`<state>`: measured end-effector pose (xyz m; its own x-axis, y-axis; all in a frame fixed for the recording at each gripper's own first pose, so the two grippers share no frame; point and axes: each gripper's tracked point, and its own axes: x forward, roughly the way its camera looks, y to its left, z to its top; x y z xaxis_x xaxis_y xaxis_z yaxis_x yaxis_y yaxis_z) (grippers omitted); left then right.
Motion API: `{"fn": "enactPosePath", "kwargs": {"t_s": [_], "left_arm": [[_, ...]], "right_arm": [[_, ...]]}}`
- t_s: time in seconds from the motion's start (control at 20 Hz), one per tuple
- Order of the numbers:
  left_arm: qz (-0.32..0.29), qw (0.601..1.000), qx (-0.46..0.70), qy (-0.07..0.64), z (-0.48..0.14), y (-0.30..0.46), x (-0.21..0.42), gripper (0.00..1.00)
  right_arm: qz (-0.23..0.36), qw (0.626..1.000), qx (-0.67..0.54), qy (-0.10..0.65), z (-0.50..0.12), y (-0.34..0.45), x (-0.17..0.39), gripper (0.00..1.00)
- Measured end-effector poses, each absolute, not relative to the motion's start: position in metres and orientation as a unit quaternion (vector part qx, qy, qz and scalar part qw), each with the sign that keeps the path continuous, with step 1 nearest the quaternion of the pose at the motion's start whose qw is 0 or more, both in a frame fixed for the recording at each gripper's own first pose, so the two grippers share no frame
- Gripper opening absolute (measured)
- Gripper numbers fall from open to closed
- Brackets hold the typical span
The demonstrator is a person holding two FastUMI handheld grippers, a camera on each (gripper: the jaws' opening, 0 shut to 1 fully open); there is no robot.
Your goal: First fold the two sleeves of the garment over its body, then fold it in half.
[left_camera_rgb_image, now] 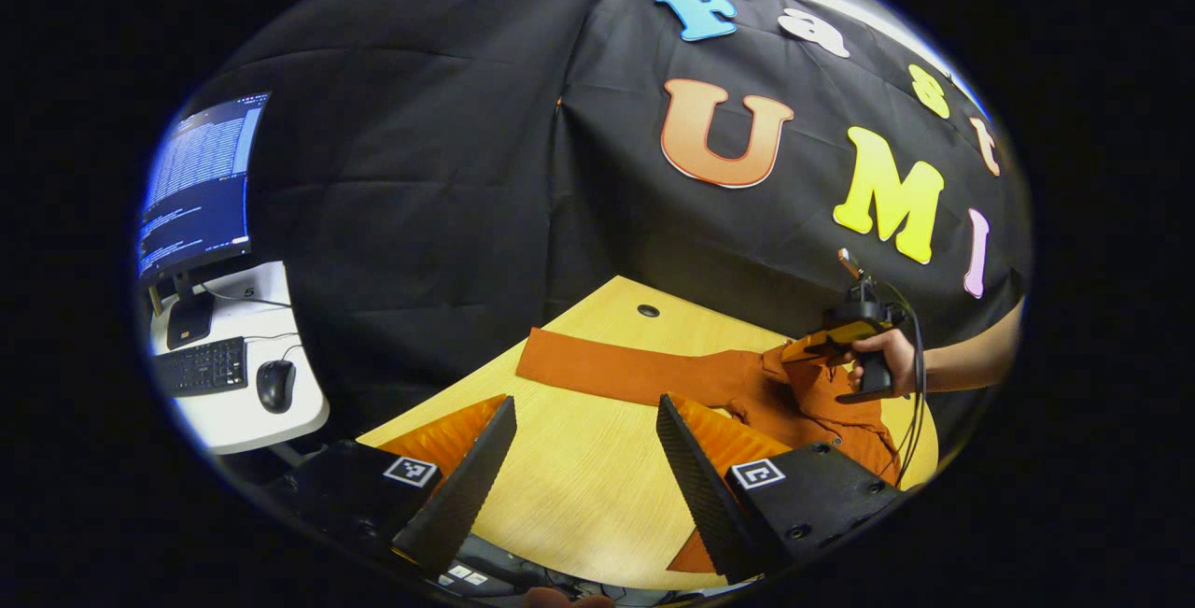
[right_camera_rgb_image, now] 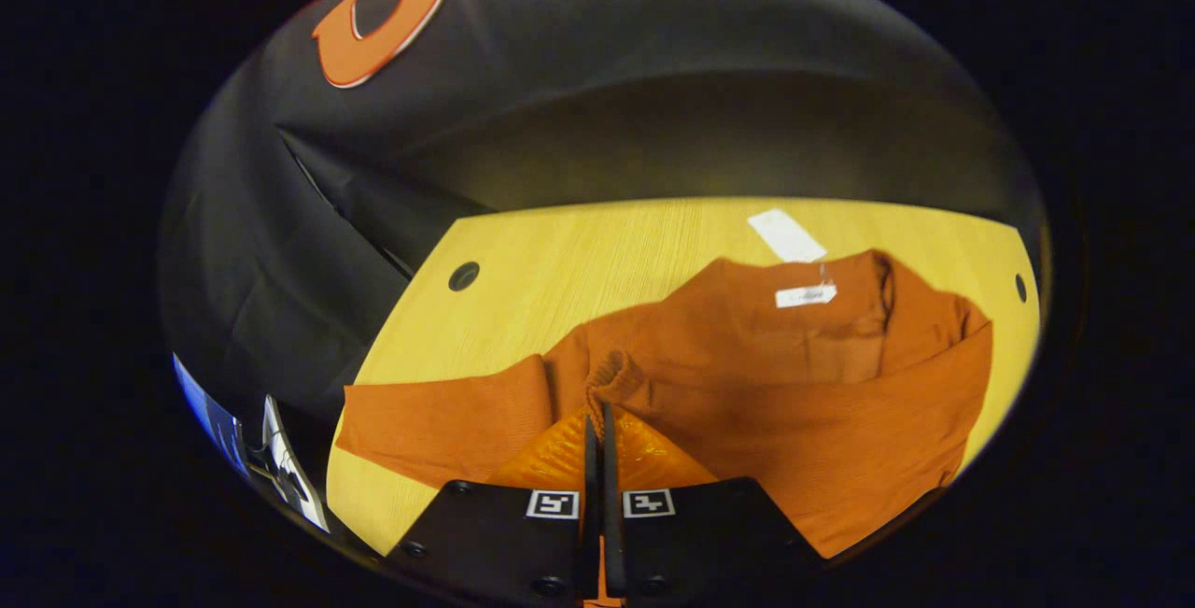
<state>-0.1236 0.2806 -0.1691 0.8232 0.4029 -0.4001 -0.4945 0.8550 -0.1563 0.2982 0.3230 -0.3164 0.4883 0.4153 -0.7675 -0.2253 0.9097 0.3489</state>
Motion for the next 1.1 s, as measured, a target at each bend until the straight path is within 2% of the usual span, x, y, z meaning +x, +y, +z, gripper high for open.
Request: {"fn": "enactPosePath", "kwargs": {"t_s": [0.1, 0.15, 0.2, 0.3, 0.35, 0.5, 0.7, 0.75, 0.8, 0.9, 1.1], "left_arm": [[0.241, 0.946, -0.121, 0.182, -0.169, 0.277, -0.128, 0.99], [0.239, 0.946, -0.116, 0.186, -0.169, 0.275, -0.128, 0.98], [0.236, 0.947, -0.108, 0.190, -0.172, 0.275, -0.128, 0.98], [0.223, 0.950, -0.095, 0.194, -0.173, 0.278, -0.123, 0.98], [0.221, 0.952, -0.089, 0.192, -0.172, 0.283, -0.118, 0.98], [0.214, 0.957, -0.075, 0.182, -0.169, 0.308, -0.090, 0.98], [0.221, 0.953, -0.069, 0.194, -0.190, 0.374, -0.038, 0.98], [0.223, 0.950, -0.082, 0.201, -0.201, 0.391, -0.021, 0.98], [0.226, 0.946, -0.098, 0.211, -0.217, 0.407, -0.004, 0.98], [0.231, 0.938, -0.109, 0.234, -0.258, 0.431, 0.025, 0.99], [0.240, 0.921, -0.119, 0.282, -0.328, 0.449, 0.066, 0.99]], "right_arm": [[0.177, 0.846, 0.137, 0.484, -0.329, 0.336, 0.299, 0.06], [0.173, 0.842, 0.156, 0.486, -0.329, 0.341, 0.300, 0.16], [0.170, 0.840, 0.170, 0.486, -0.325, 0.341, 0.299, 0.15], [0.167, 0.839, 0.179, 0.486, -0.319, 0.338, 0.296, 0.38], [0.172, 0.839, 0.179, 0.484, -0.313, 0.337, 0.294, 0.42], [0.191, 0.838, 0.183, 0.477, -0.285, 0.325, 0.273, 0.43], [0.234, 0.821, 0.243, 0.460, -0.206, 0.293, 0.221, 0.43], [0.244, 0.821, 0.248, 0.452, -0.188, 0.277, 0.206, 0.51], [0.248, 0.826, 0.247, 0.441, -0.174, 0.256, 0.192, 0.50], [0.236, 0.843, 0.240, 0.419, -0.156, 0.205, 0.170, 0.51], [0.150, 0.877, 0.233, 0.393, -0.157, 0.098, 0.130, 0.50]]}}
